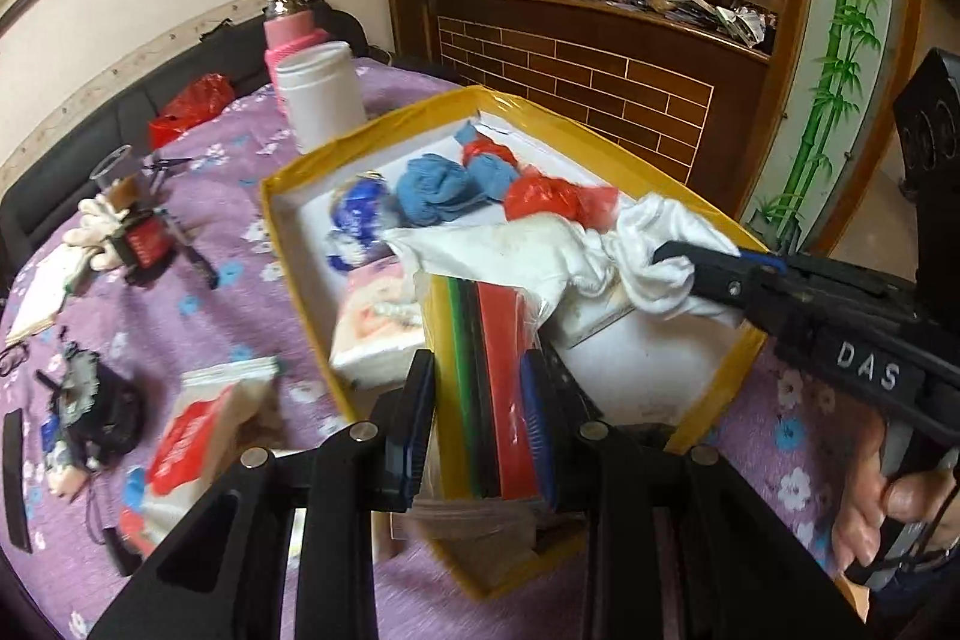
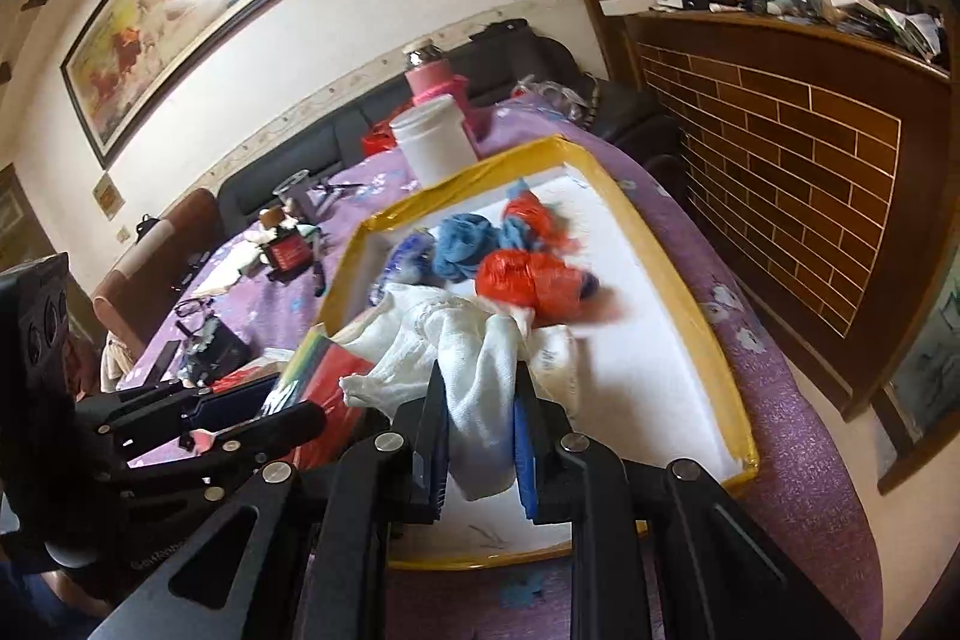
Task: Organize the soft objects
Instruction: 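Carry rainbow packet with left while right carries white cloth into the tray, then lower rainbow packet into tray with left while right releases white cloth, then withdraw both grippers from the tray toward the table, then grasp blue Vinda tissue pack with left while right grasps red-blue striped packet, then carry the blue tissue pack and striped packet over the yellow tray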
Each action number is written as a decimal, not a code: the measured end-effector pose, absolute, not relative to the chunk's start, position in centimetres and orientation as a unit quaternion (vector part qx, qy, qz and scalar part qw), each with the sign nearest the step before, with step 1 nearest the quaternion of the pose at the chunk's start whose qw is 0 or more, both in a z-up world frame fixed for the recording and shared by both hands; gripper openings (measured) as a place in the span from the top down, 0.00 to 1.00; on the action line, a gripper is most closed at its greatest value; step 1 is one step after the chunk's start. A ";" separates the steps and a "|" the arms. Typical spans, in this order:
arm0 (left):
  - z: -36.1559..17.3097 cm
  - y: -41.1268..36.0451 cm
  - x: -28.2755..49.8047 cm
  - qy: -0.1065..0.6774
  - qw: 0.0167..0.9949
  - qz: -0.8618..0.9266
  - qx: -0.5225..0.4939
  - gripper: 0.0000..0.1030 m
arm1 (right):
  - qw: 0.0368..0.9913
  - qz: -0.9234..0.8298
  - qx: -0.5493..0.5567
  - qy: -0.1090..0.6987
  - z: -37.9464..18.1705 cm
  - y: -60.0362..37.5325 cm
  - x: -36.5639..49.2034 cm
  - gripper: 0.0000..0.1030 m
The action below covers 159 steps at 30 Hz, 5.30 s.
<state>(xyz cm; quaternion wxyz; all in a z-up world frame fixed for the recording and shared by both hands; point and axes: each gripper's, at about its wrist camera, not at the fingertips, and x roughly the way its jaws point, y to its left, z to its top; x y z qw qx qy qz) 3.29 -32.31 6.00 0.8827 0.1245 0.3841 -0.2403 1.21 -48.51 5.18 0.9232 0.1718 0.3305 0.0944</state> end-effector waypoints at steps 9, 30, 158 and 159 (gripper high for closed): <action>4.8 -33.7 5.4 0.382 0.886 -0.243 0.105 0.69 | 0.917 0.056 0.159 0.362 3.6 -48.9 3.5 0.77; 9.0 -29.8 1.2 0.366 0.892 -0.261 0.053 0.41 | 0.937 0.057 0.157 0.306 7.5 -47.4 -0.3 0.44; 9.4 -5.4 0.2 0.354 0.933 -0.016 -0.064 0.51 | 0.898 0.304 0.107 0.301 6.0 -25.1 8.4 0.56; 9.6 -5.6 0.1 0.352 0.934 -0.017 -0.063 0.51 | 0.898 0.303 0.109 0.300 6.0 -25.3 8.4 0.56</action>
